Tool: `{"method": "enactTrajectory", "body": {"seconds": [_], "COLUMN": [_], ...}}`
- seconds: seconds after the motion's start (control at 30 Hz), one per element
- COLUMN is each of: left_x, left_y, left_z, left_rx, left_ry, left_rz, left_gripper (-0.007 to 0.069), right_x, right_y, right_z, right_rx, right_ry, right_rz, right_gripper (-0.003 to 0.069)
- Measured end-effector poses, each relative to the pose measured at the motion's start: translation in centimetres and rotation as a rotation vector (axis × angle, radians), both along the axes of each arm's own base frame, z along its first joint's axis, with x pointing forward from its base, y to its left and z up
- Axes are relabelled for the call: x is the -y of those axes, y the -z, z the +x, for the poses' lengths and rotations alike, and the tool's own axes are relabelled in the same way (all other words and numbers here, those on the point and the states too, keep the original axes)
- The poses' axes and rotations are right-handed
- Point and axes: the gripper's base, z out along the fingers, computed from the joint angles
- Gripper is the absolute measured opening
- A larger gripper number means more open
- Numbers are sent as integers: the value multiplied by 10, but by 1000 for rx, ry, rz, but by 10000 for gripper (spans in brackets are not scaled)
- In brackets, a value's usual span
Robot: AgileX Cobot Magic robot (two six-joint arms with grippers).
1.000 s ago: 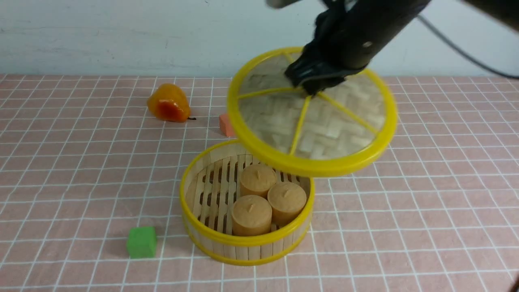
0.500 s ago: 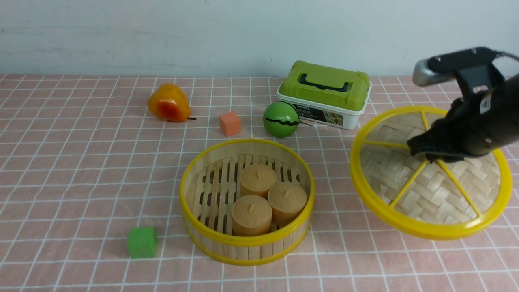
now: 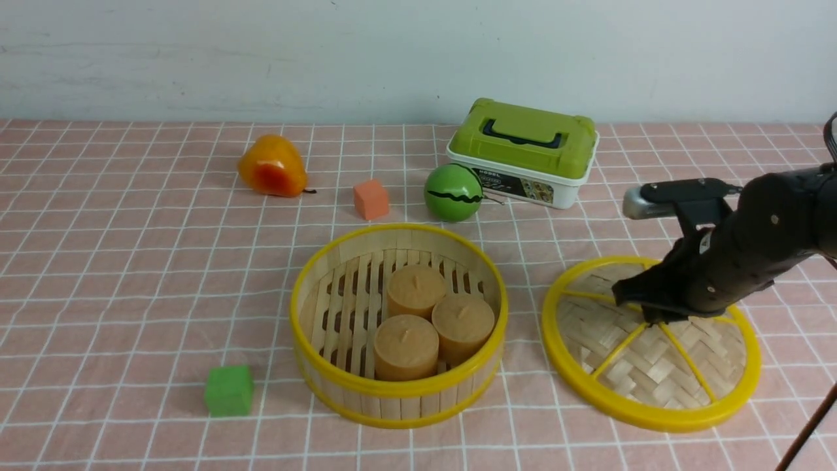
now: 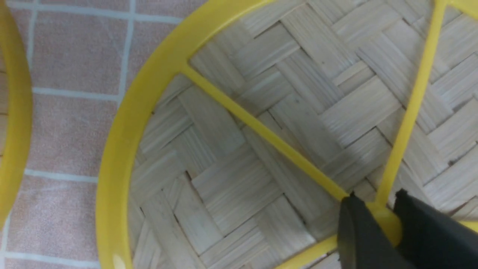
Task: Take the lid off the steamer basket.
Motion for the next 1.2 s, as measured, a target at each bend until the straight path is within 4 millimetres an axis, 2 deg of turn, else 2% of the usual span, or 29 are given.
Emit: {"method": "enactTrajectory", "body": {"seconds": [0.17,0.2,0.23,0.3,0.33,0.37,0.4,0.43,0.47,0.5,0.6,0.63,0.67,0.73,0.8,0.87,0.93,1.2], "left_x": [0,0,0,0,0,0,0,0,0,0,0,0,0,0,0,0,0,0], "left_y": [0,0,0,0,0,0,0,0,0,0,0,0,0,0,0,0,0,0], "left_z": [0,0,0,0,0,0,0,0,0,0,0,0,0,0,0,0,0,0], "left_rx": [0,0,0,0,0,0,0,0,0,0,0,0,0,0,0,0,0,0], "left_ry": [0,0,0,0,0,0,0,0,0,0,0,0,0,0,0,0,0,0], "left_rz": [0,0,0,0,0,0,0,0,0,0,0,0,0,0,0,0,0,0], "left_gripper": [239,239,239,239,239,239,239,239,239,239,239,239,239,239,239,239,239,239], "right_x": [0,1,2,4,7,7,10,12,13,18,25,26,30,32,36,38,39,41], "right_y": [-11,-33,-46,-76,-101,-105,-131,-147,-152,-171,-184,-185,-186,-185,-180,-177,-174,-173], "right_z": [-5,-14,-19,-33,-46,-49,-68,-84,-90,-121,-166,-172,-199,-211,-234,-244,-250,-253], "right_rx": [-1,30,52,119,183,194,275,328,348,426,514,524,567,584,612,628,639,644], "right_ry": [5,-4,-12,-22,-33,-35,-42,-47,-48,-48,-51,-51,-52,-53,-55,-56,-57,-59], "right_rz": [12,19,19,28,33,34,49,61,66,89,125,129,147,151,157,159,158,139], "right_gripper": [242,309,348,399,431,431,452,456,456,449,377,359,260,192,43,-3,-18,-22]}}
